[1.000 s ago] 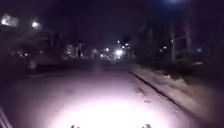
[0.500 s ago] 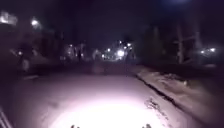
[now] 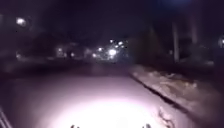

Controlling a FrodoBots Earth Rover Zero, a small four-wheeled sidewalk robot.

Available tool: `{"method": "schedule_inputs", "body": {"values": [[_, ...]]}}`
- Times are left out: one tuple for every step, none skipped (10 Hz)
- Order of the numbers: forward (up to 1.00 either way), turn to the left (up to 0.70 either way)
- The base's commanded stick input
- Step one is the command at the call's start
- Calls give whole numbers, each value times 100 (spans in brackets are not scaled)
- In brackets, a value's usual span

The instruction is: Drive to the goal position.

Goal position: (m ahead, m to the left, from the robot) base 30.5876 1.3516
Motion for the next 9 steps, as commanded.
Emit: {"method": "schedule_inputs", "body": {"values": [[100,0],[100,0],[100,0],[100,0],[100,0],[100,0],[100,0],[100,0],[100,0]]}}
